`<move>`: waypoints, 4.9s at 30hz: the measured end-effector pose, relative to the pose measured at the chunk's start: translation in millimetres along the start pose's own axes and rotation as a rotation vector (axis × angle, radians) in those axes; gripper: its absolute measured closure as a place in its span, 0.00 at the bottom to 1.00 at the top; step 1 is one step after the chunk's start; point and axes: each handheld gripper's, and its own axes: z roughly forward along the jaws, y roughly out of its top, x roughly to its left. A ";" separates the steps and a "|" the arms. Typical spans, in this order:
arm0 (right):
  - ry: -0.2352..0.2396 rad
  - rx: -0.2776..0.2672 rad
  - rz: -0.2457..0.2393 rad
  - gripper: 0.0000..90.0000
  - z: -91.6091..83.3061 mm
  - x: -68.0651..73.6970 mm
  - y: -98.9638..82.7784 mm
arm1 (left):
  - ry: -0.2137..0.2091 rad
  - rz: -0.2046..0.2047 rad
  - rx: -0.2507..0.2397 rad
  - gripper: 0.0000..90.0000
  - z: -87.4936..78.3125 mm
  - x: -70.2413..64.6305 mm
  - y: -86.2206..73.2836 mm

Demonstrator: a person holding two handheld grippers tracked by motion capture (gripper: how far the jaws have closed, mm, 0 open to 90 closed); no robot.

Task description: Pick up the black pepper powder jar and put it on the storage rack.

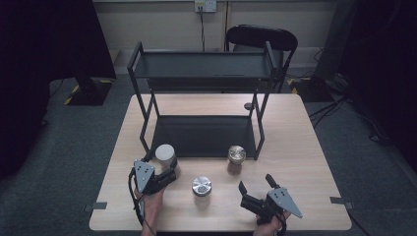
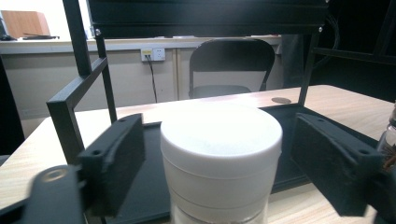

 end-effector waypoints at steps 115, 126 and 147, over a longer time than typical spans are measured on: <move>-0.006 0.008 0.030 0.00 -0.4 -1.9 1.5 | -0.051 -0.002 0.077 0.39 16.2 13.6 17.3; -0.005 0.001 0.039 0.00 -1.1 -3.0 0.3 | -0.045 -0.007 0.064 0.39 23.4 12.5 29.2; -0.002 0.003 0.029 0.00 -1.0 -2.5 0.6 | -0.036 -0.014 0.100 0.39 54.3 16.2 44.0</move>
